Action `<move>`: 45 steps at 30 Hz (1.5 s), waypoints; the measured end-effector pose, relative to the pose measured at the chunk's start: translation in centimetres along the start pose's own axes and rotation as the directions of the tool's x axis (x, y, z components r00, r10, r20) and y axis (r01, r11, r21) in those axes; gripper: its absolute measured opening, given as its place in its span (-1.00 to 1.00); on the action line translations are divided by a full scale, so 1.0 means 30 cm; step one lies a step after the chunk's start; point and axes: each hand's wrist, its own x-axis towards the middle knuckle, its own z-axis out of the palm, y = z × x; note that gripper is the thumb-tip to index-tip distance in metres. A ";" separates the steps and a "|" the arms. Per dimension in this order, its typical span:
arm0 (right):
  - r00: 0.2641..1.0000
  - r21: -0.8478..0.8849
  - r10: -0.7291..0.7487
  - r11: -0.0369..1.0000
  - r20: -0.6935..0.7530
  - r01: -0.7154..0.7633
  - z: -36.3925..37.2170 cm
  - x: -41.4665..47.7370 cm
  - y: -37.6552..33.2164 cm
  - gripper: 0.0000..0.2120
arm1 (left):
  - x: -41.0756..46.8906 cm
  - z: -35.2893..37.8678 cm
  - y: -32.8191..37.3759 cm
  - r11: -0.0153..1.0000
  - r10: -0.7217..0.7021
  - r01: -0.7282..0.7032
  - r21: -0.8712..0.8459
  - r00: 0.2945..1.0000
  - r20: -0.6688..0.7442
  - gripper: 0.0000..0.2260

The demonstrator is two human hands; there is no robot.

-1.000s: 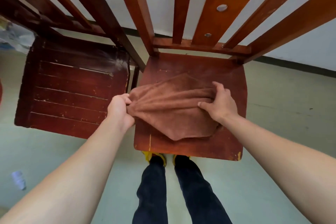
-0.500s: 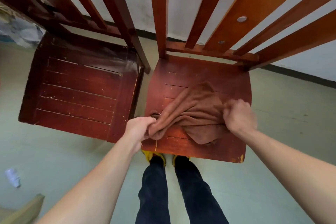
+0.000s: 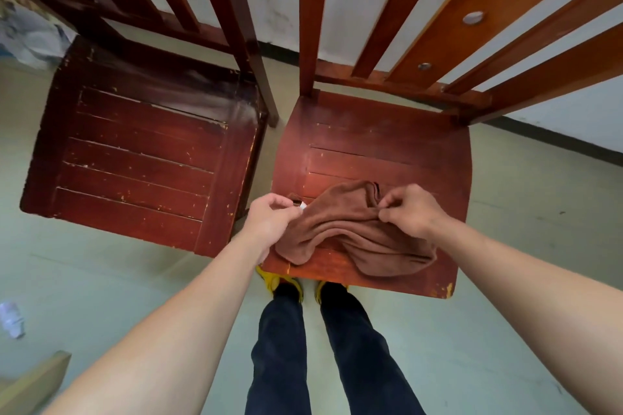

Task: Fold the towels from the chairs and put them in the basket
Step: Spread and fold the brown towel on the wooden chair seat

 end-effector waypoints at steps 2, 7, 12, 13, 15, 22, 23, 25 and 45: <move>0.992 0.066 -0.022 0.997 -0.125 0.030 -0.012 0.000 0.023 -0.89 | 0.016 0.028 -0.002 0.990 0.019 -0.032 0.139 0.995 0.095 -0.64; 0.966 -0.086 -0.160 0.986 -0.201 0.145 -0.014 0.051 0.021 -0.50 | 0.029 0.102 -0.081 0.800 0.031 -0.087 0.593 0.994 0.104 -0.72; 0.994 -0.233 -0.109 0.967 -0.008 0.104 0.012 0.044 0.013 -0.85 | -0.007 0.091 -0.098 0.872 0.161 -0.163 0.462 0.986 0.043 -0.75; 0.994 -0.208 -0.102 0.974 -0.038 0.092 0.004 0.034 0.014 -0.95 | -0.016 0.073 -0.081 0.887 0.215 -0.201 0.415 0.977 0.014 -0.74; 0.987 -0.121 -0.114 0.988 -0.115 0.100 -0.016 0.013 0.019 -0.91 | -0.021 0.033 -0.028 0.904 0.294 -0.258 0.340 0.954 -0.057 -0.71; 0.934 0.303 -0.163 0.916 -0.318 0.263 -0.176 -0.009 -0.130 -0.88 | -0.033 -0.141 0.258 0.947 0.225 -0.269 -0.174 0.945 -0.237 -0.75; 0.926 0.310 -0.186 0.905 -0.330 0.292 -0.190 -0.011 -0.155 -0.89 | -0.033 -0.164 0.285 0.936 0.230 -0.284 -0.208 0.941 -0.249 -0.76; 0.903 0.287 -0.257 0.887 -0.344 0.362 -0.205 -0.029 -0.212 -0.91 | -0.051 -0.222 0.327 0.909 0.229 -0.303 -0.287 0.937 -0.262 -0.76; 0.795 -0.155 -0.435 0.899 -0.423 0.409 0.055 -0.045 -0.728 -0.76 | 0.059 -0.828 0.282 0.795 0.069 -0.288 -0.534 0.917 -0.392 -0.74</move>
